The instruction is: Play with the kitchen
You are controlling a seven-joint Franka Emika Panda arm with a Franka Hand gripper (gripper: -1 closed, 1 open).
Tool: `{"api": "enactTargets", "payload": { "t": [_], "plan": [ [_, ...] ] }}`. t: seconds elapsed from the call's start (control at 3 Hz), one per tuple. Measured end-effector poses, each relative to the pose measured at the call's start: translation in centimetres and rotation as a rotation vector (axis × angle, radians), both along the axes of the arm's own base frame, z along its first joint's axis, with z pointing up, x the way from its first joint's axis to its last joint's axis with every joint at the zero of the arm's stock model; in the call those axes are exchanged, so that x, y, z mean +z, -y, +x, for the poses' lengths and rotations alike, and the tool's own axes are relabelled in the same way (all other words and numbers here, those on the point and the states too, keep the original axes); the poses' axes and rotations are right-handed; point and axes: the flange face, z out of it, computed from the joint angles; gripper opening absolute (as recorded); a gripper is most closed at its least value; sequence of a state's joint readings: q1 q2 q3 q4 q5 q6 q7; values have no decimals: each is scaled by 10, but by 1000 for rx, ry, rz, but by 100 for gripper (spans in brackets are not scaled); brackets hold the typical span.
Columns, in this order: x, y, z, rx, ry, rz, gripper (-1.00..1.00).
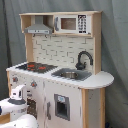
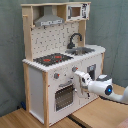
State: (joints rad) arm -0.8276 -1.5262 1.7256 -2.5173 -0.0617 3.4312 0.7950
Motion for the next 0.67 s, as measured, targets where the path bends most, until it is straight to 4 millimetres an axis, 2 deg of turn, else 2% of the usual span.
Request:
{"api": "enactTargets", "payload": {
  "t": [0.67],
  "plan": [
    [-1, -23, 7, -86, 21, 47, 100]
  ]
}}
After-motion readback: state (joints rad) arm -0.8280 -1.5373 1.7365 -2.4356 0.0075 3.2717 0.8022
